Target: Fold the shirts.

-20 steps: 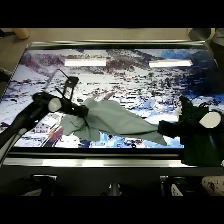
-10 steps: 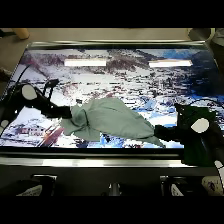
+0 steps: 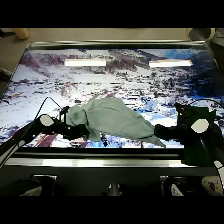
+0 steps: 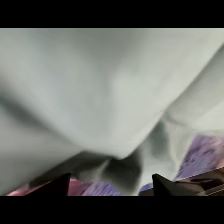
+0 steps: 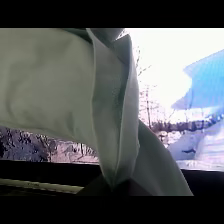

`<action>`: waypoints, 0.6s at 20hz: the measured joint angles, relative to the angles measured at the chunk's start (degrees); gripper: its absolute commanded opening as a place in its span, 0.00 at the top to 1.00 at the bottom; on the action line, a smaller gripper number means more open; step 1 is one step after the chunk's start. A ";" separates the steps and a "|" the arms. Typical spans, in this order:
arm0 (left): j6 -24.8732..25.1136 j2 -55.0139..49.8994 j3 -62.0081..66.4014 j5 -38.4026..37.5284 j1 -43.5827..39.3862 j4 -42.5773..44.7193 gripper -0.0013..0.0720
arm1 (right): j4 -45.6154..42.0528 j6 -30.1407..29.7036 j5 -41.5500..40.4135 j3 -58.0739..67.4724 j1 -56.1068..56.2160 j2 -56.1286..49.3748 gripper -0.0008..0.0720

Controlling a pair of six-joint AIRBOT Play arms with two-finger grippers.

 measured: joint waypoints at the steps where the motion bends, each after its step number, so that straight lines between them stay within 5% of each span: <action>1: -0.02 -0.81 -0.39 1.49 -0.76 -2.05 0.18 | 0.00 0.00 0.00 0.00 0.00 0.02 0.96; 3: -0.15 -2.47 -1.01 4.94 -2.14 -4.13 0.71 | 0.00 0.00 -0.02 0.02 0.00 0.00 0.96; 5: -0.72 -3.45 -1.22 7.76 -2.91 -4.52 0.95 | 0.00 -0.24 -0.04 0.46 0.00 0.00 0.96; 12: 7.02 5.16 11.74 7.17 -2.45 1.03 0.95 | -0.96 -4.57 0.94 16.22 0.00 0.17 0.96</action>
